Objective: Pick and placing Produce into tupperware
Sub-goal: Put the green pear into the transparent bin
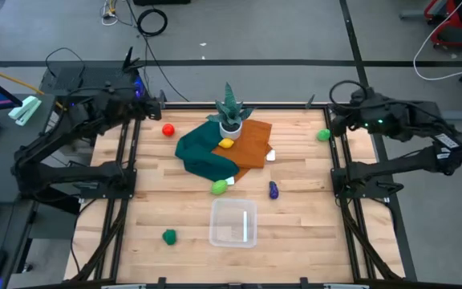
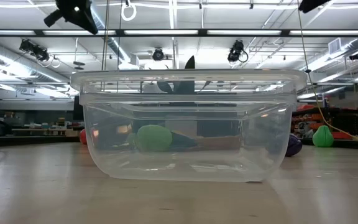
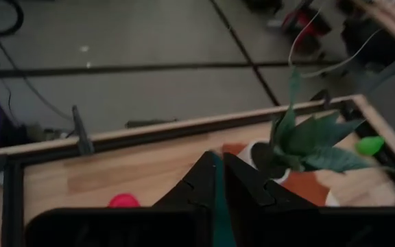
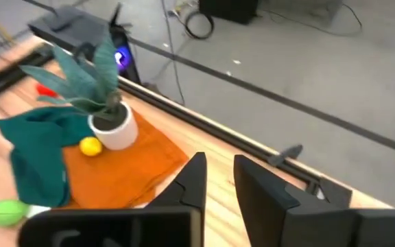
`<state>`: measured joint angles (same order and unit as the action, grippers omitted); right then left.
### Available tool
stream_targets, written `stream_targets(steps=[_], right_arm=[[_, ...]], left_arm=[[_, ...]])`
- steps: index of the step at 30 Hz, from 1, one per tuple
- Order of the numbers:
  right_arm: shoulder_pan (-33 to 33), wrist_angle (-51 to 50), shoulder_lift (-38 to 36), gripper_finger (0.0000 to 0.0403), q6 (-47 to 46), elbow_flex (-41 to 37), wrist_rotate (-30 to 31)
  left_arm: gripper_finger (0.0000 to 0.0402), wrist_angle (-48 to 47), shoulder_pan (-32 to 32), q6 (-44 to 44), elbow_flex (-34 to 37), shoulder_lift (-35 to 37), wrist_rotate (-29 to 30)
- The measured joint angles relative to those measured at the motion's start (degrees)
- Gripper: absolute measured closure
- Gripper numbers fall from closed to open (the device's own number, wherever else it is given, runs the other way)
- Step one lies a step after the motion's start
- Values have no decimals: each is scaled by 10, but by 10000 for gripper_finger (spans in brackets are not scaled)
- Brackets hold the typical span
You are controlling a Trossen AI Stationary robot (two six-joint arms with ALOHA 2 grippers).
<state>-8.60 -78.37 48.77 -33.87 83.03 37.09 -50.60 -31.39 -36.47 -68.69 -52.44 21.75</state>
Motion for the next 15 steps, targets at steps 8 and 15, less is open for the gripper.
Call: stream_targets(steps=[8, 15], right_arm=[[-105, -1, 32, 318, 42, 0, -52], [-188, 0, 62, 314, 101, 0, -103]], left_arm=[[368, -35, -65, 9, 0, -58, -85], [363, -46, -92, 85, 0, -110, -124]])
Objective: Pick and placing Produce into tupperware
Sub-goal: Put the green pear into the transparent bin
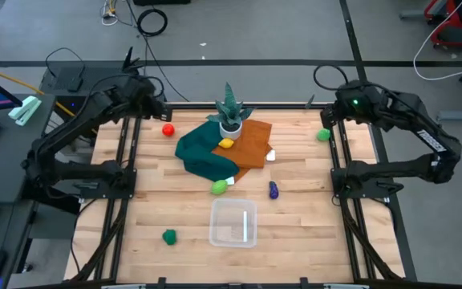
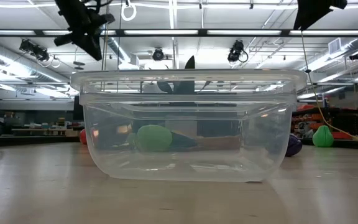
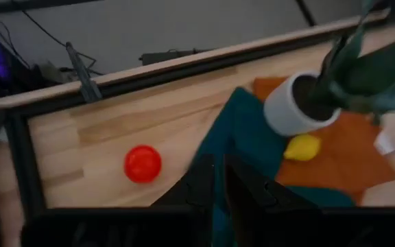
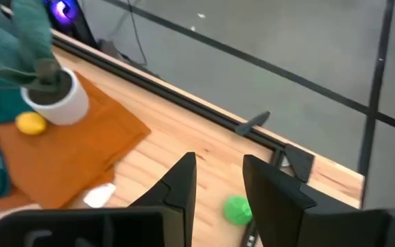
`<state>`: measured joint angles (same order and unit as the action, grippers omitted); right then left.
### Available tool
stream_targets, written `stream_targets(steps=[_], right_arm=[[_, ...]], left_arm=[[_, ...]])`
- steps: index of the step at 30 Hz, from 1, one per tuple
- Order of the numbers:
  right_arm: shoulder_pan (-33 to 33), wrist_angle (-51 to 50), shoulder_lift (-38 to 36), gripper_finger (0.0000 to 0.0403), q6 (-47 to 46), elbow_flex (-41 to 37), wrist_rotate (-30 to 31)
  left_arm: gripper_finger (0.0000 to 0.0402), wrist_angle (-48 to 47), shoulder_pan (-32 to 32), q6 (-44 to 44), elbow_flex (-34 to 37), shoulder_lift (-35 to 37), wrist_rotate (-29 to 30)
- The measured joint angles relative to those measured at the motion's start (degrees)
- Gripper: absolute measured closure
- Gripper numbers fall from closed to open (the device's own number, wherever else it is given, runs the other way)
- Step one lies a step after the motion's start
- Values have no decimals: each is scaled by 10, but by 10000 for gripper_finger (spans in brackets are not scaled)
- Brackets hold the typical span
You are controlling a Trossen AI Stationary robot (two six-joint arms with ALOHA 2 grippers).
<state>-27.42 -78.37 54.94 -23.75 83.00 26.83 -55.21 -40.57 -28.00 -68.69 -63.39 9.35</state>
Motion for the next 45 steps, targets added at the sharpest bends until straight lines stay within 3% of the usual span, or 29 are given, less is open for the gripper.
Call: stream_targets(steps=[6, 14, 24, 30, 35, 38, 45], right_arm=[[-36, 0, 21, 316, 31, 0, -17], [-69, 1, 46, 316, 67, 0, -19], [-131, 2, 112, 317, 123, 0, -47], [-146, 1, 132, 317, 136, -1, 30], [-146, 0, 131, 317, 134, -1, 41], [-146, 0, 133, 317, 135, 0, 20], [-190, -10, 154, 315, 94, 0, -94]], left_arm=[[374, 12, -1, 87, 0, -21, 0], [383, 41, 3, 86, 0, -23, -1], [370, 42, -39, 72, 0, -23, -3], [372, 23, -66, 46, 0, -23, -31], [368, 21, -68, 62, 0, -23, -33], [366, 21, -69, 79, 0, -23, -32], [355, 4, -76, 78, 0, -42, -42]])
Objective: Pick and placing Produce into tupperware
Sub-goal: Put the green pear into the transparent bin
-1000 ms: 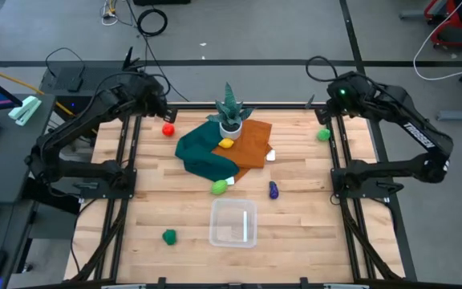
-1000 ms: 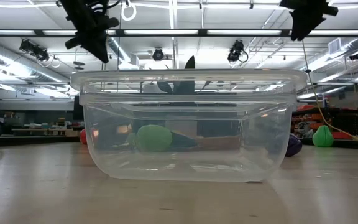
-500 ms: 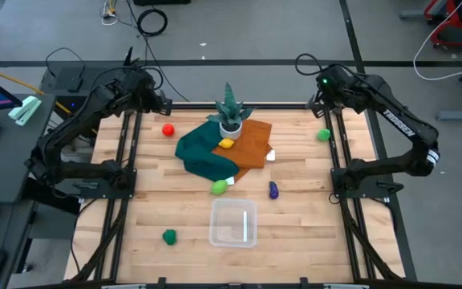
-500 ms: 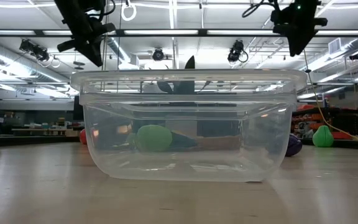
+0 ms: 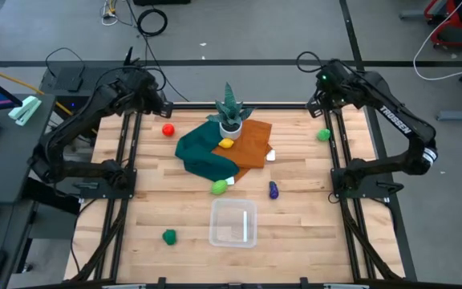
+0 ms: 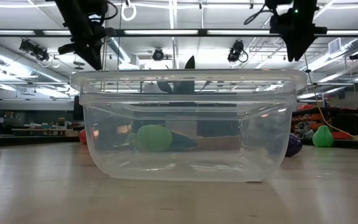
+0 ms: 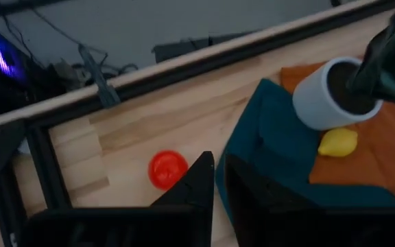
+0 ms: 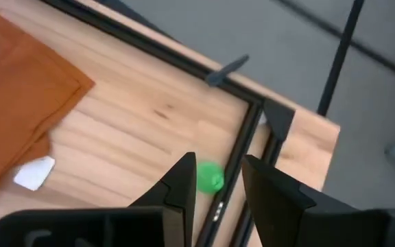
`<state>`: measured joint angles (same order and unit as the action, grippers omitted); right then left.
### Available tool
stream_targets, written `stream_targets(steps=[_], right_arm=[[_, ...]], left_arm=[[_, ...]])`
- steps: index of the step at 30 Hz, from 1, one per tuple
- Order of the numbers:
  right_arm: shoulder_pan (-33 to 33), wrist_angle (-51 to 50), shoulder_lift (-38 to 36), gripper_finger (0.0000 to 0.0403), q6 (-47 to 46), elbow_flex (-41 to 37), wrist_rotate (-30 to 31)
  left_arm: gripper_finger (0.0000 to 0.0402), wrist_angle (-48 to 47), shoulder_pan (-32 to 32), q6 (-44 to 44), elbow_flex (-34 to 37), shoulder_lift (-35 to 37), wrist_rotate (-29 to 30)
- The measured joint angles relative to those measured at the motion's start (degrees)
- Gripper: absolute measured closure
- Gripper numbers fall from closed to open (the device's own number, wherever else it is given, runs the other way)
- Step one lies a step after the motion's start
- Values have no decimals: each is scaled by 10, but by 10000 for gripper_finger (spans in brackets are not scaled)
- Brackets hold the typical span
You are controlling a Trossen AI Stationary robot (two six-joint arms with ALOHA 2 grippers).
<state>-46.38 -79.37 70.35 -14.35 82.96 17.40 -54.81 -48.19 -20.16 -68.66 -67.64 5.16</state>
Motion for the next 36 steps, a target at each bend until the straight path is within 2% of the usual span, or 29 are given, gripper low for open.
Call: stream_targets(steps=[4, 8, 15, 20, 24, 27, 36], right_arm=[[-24, -28, 21, 296, -3, 0, -5], [-49, -41, 42, 257, -13, 0, -15], [-51, -38, 74, 176, -64, 0, -16], [-52, -24, 88, 141, -100, -23, -11], [-51, 6, 81, 131, -122, -93, -15], [-35, 37, 67, 131, -126, -148, 8], [-18, 113, 32, 136, -205, -275, 3]], left_arm=[[334, -17, -5, 3, 0, -23, -10], [310, -24, -5, 14, 0, -40, -13], [274, -25, -5, 15, 0, -58, -12], [250, -32, -5, 15, 0, -59, -12], [235, -45, -5, 19, 0, -59, -11], [229, -56, -5, 20, 0, -59, -4], [226, -60, -5, 31, 0, -59, -3]])
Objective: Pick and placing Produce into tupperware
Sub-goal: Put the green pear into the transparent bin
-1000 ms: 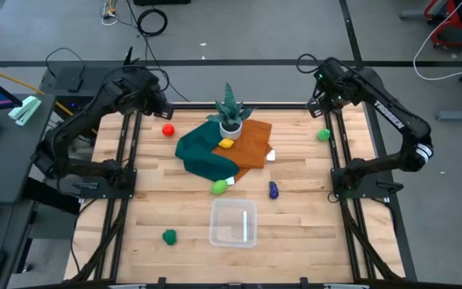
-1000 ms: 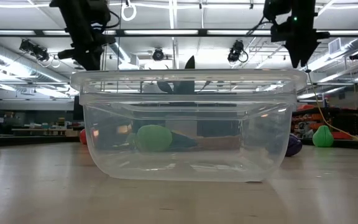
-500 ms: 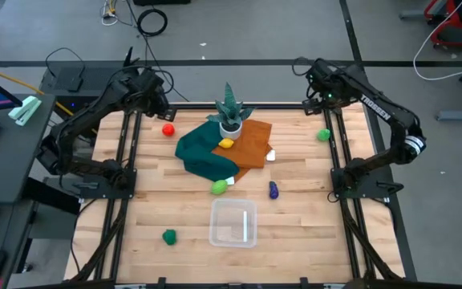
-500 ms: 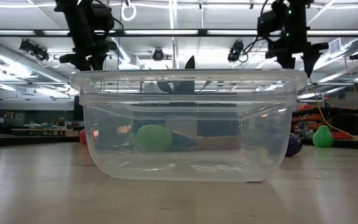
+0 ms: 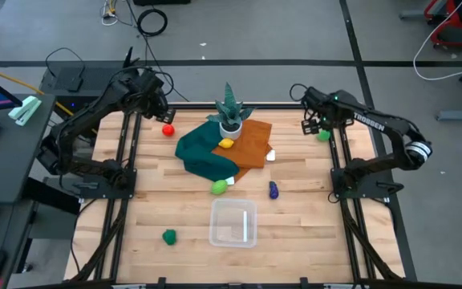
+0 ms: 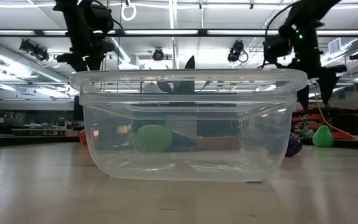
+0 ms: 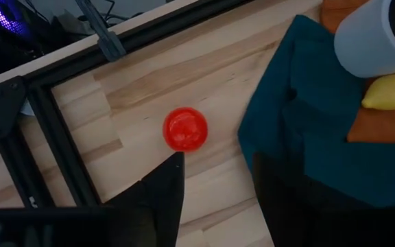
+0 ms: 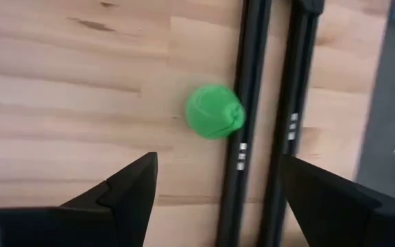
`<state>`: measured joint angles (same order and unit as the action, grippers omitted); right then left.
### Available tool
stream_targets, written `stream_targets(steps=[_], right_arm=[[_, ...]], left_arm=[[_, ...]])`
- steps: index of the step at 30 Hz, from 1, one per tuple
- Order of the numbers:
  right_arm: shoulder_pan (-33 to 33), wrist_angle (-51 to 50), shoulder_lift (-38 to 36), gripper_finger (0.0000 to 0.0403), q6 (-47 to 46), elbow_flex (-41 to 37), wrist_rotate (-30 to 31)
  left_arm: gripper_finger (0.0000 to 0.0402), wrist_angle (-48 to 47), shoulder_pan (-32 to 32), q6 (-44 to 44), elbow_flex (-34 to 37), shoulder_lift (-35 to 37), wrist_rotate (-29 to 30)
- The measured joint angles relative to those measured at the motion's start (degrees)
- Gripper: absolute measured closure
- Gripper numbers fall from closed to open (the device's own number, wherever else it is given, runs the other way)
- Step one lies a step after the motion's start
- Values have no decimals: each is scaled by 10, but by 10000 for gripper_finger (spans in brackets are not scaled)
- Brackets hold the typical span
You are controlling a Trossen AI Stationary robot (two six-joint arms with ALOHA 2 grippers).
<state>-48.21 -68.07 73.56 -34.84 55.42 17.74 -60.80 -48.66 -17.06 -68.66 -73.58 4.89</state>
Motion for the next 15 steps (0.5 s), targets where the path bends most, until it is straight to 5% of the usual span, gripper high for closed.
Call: stream_targets(steps=[8, 15], right_arm=[[-4, 87, -17, 129, -77, -105, 7], [-5, 124, -17, 120, -100, -128, 75]], left_arm=[[228, 1, 0, 2, 0, 0, 0], [221, 1, 0, 4, 0, 0, 0]])
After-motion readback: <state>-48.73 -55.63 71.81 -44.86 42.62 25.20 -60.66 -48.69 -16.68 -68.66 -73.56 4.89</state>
